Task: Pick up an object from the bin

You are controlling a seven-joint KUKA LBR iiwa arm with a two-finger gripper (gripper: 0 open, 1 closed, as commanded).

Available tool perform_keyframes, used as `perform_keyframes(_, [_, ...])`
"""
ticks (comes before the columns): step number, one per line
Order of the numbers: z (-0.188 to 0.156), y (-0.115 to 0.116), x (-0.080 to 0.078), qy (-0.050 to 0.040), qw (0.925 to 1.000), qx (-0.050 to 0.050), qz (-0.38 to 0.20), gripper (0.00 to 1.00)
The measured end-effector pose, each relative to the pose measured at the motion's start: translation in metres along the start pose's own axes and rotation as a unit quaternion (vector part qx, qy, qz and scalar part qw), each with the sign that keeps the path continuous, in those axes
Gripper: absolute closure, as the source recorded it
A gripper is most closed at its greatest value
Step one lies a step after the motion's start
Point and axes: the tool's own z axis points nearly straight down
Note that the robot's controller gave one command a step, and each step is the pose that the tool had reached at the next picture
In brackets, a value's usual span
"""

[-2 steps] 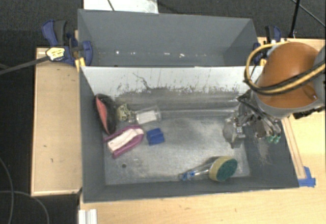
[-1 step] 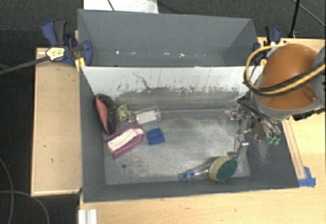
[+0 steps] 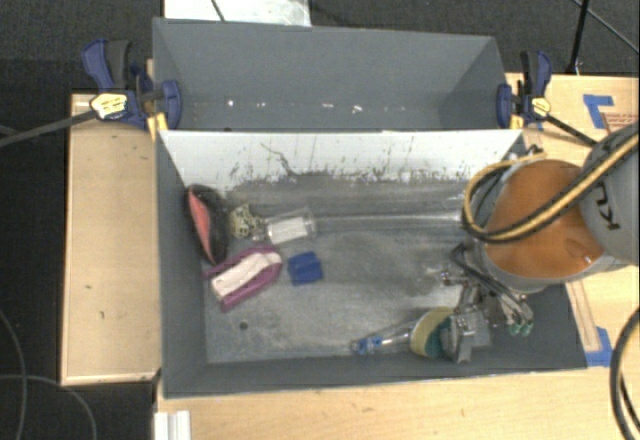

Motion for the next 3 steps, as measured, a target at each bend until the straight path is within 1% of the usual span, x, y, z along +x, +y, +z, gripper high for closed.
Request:
perform_keyframes(1, [-0.005,0.0,-0.004,-0.0053,1.0,0.001,-0.002,1.0])
perform_keyframes(2, [-0.113,-0.011,-0.027,-0.0085,1.0,0.002,-0.004,1.0])
perform_keyframes(3, [-0.238,-0.03,-0.014,-0.0082,0.9977,0.004,-0.067,1.0])
